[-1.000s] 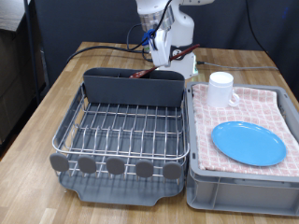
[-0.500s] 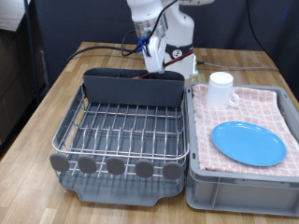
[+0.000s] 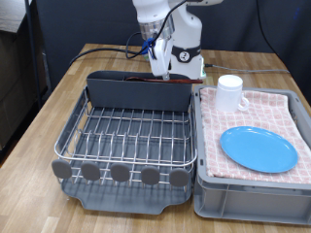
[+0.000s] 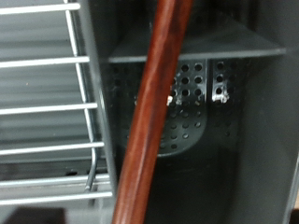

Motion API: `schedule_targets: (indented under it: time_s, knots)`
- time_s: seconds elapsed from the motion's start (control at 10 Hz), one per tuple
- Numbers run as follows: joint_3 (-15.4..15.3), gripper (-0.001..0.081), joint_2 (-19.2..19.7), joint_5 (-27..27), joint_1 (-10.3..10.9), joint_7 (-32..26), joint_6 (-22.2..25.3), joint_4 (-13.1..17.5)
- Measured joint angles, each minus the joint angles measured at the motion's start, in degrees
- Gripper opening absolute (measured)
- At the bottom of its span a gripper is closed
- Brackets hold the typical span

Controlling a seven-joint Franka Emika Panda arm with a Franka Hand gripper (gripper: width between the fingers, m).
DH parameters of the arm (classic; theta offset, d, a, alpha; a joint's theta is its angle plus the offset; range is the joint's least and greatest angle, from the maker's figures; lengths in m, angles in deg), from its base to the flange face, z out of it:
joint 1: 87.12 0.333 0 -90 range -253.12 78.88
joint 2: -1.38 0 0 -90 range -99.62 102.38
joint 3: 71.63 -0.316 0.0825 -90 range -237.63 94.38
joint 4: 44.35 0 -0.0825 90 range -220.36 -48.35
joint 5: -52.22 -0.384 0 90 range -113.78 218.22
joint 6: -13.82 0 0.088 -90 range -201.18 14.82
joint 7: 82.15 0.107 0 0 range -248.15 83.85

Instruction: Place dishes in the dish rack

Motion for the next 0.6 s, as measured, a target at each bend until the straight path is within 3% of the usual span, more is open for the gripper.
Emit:
schedule_targets:
  time_s: [0.1,0.2,0.3,0.6]
  knots:
    - [-0.9,0.057,0.0,1.65,-0.48,1.29,0.0,0.03]
    - [-1.78,0.057,0.0,3.04,-0.81,2.8,0.01,0.11]
    - [-2.57,0.0739,-0.02,4.15,-0.97,4.22,0.02,0.2]
    - [-5.94,0.079,-0.28,9.1,-2.22,9.67,0.41,0.46]
